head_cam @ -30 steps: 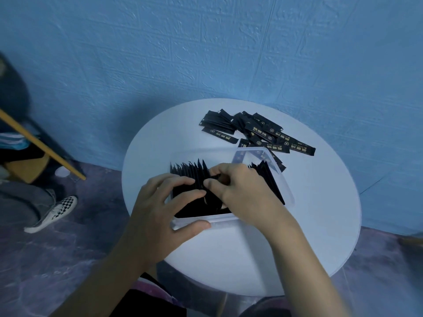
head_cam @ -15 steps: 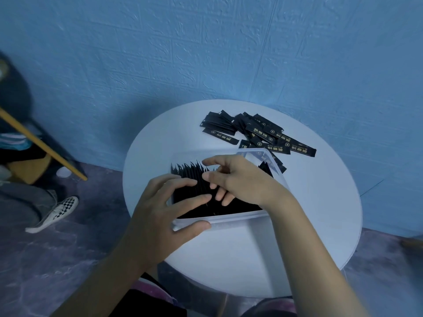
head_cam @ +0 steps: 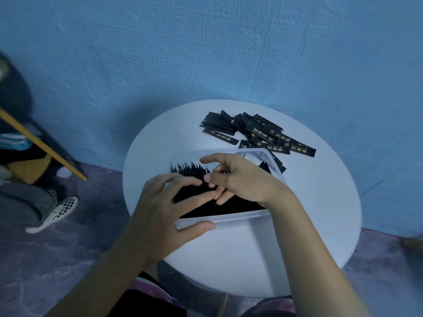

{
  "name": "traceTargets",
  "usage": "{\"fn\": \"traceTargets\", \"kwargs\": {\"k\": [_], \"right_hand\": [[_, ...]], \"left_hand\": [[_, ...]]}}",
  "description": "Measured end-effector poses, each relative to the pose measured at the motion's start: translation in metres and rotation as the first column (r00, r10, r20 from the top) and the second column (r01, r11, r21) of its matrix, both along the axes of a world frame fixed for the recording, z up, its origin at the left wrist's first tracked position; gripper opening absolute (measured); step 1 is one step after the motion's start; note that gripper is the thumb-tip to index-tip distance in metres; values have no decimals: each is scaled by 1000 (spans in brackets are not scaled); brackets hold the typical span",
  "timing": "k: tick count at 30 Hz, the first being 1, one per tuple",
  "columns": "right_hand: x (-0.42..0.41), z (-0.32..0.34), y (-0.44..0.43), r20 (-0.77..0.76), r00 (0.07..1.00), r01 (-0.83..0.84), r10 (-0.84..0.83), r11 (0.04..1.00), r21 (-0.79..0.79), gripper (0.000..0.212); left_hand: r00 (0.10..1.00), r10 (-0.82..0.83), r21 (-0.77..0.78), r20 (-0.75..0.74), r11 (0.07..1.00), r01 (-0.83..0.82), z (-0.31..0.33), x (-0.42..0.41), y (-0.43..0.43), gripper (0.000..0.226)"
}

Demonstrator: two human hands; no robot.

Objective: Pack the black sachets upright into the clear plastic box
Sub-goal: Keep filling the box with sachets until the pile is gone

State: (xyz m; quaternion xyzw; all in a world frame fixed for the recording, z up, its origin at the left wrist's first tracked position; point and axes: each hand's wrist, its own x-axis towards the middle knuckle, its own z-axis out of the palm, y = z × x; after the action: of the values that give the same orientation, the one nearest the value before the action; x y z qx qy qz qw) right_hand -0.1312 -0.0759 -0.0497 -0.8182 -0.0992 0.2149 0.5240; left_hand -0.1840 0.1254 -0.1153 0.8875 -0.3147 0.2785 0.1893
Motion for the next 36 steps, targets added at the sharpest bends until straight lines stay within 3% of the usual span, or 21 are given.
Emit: {"fn": "traceTargets", "kwargs": {"k": [11,16,19,21,23,25,27,36], "right_hand": [[-9,2,-15,60,998,17,-16,999,-32,34],[-5,10,-42,169,959,214,-229,972,102,21],[6,12,-69,261,856,403,-446,892,202,18],[20,-1,-88,365,739,561,-567,817,135,16],[35,-20,-104,472,681,660,-560,748,-64,11],[44,-37,-111,520,726,643,-451,712,-281,19],[52,-48,-113,534,773,588,-343,702,-402,32],[61,-56,-116,506,807,556,-305,684,-473,33]], "left_hand": [[999,33,-33,-31,999,-34,-5,-2,-3,51],[999,38,-40,-39,998,-39,-5,-2,-3,47],[999,39,-49,-38,998,-41,-4,-3,-4,43],[998,42,-50,-38,998,-44,-4,-3,-3,43],[998,45,-49,-45,998,-48,-4,-4,-3,43],[997,48,-50,-53,997,-50,-4,-5,-1,42],[997,48,-54,-58,997,-51,-4,-5,-1,43],[997,50,-60,-62,997,-54,-5,-6,-1,44]]}}
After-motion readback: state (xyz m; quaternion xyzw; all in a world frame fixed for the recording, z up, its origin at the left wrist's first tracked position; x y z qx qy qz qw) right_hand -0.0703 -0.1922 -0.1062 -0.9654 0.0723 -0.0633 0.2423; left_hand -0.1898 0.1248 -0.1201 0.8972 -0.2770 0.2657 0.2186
